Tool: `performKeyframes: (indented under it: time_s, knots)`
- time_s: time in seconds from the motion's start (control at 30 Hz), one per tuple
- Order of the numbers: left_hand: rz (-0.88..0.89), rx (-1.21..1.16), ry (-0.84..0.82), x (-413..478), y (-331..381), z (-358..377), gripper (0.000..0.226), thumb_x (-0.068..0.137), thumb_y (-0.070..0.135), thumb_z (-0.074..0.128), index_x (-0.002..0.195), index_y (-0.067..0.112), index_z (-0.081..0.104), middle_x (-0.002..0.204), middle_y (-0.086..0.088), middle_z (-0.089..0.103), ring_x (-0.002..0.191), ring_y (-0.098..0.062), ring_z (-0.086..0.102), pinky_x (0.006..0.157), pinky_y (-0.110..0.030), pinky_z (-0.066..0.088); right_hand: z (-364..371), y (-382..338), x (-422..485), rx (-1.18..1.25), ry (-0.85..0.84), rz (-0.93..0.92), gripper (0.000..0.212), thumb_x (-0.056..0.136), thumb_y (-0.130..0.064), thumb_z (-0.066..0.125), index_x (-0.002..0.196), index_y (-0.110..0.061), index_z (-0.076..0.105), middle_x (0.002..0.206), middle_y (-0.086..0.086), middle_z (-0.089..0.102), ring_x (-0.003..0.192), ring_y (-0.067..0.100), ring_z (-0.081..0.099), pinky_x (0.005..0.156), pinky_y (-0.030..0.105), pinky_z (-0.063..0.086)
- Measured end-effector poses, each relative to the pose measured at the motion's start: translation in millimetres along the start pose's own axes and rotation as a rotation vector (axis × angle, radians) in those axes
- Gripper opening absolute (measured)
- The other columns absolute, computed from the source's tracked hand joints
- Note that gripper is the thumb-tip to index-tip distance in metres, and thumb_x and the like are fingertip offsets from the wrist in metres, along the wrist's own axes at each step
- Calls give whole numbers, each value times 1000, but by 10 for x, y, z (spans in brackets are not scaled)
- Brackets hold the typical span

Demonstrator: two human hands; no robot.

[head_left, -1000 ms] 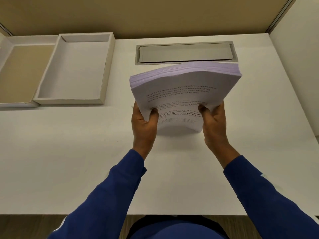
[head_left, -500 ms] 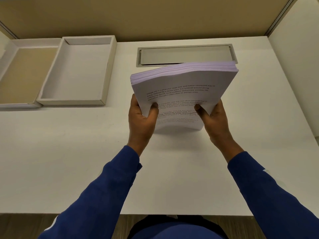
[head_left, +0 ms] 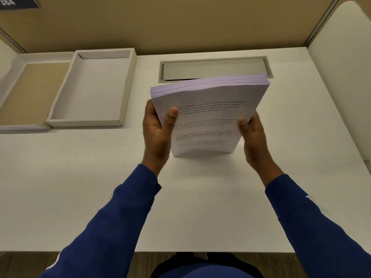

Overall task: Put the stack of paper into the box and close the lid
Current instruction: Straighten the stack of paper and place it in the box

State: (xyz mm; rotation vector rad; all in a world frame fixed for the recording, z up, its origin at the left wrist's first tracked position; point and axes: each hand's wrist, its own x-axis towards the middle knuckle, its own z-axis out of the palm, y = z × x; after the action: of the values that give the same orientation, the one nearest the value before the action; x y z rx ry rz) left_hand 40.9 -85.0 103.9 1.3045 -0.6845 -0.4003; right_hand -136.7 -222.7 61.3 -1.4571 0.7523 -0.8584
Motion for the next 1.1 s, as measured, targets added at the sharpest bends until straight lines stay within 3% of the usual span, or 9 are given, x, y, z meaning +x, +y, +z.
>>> performKeyframes:
  time_s: [0.2, 0.27, 0.37, 0.5, 0.63, 0.73, 0.9, 1.0, 1.1]
  knots:
    - [12, -70, 57, 71, 228, 173, 85, 75, 85, 51, 115, 10, 49, 96, 15, 66, 90, -4, 67, 75, -21, 54, 261, -317, 64, 138, 136, -54, 83, 75, -86, 54, 120, -16, 50, 107, -4, 64, 95, 6, 66, 80, 28, 56]
    - [3, -82, 82, 52, 213, 195, 86, 80, 79, 56, 120, 4, 47, 101, 6, 65, 91, -6, 67, 76, -22, 54, 278, -308, 83, 142, 181, -55, 76, 82, -77, 57, 120, -11, 47, 105, -3, 63, 91, 3, 66, 78, 25, 54]
    - [-35, -51, 90, 36, 128, 185, 59, 87, 45, 61, 129, 7, 46, 111, -11, 63, 100, -20, 68, 80, -32, 58, 283, -266, 112, 139, 171, -23, 46, 85, -43, 61, 120, -18, 46, 110, -3, 64, 98, 13, 67, 82, 32, 57]
    - [-56, 92, 80, -1, -115, 108, 40, 87, 20, 61, 126, 20, 50, 112, 0, 64, 105, -21, 66, 85, -39, 61, 215, -151, 111, 45, 139, -34, 37, 86, -22, 65, 117, -27, 47, 112, -6, 64, 100, 7, 65, 84, 30, 56]
    - [-157, 201, 25, -94, -364, 20, 40, 88, 17, 62, 126, 25, 53, 111, 13, 65, 107, -9, 65, 90, -38, 62, 65, -14, 103, -72, -3, 54, 49, 91, -20, 72, 134, -29, 49, 127, -6, 63, 116, 10, 63, 91, 32, 60]
    - [-158, 203, 63, -159, -411, 101, 32, 95, 16, 62, 123, 29, 55, 109, 15, 66, 104, -3, 66, 83, -30, 63, 107, 24, 83, -102, 57, 69, 40, 93, -25, 73, 129, -26, 57, 122, -4, 69, 113, 14, 67, 91, 42, 61]
    - [-163, 85, 179, -281, -332, 334, 38, 99, 15, 61, 135, 22, 53, 121, 0, 65, 115, -19, 64, 90, -40, 62, 377, -93, -139, -24, 251, 16, 42, 97, -19, 68, 136, -15, 55, 119, -7, 66, 111, 6, 65, 87, 26, 59]
    - [-120, 71, 197, -313, -299, 366, 49, 98, 19, 60, 144, 11, 45, 128, -4, 61, 122, -25, 60, 98, -45, 58, 394, -154, -219, 4, 257, -6, 39, 98, -23, 66, 134, -26, 52, 120, -16, 64, 118, 10, 63, 96, 37, 58]
    - [-130, 107, 194, -400, -338, 409, 42, 100, 16, 60, 141, 15, 49, 125, -3, 62, 120, -23, 61, 96, -48, 58, 458, -92, -314, 0, 297, 55, 44, 99, -23, 65, 140, -18, 50, 124, -8, 64, 118, 10, 62, 98, 41, 58]
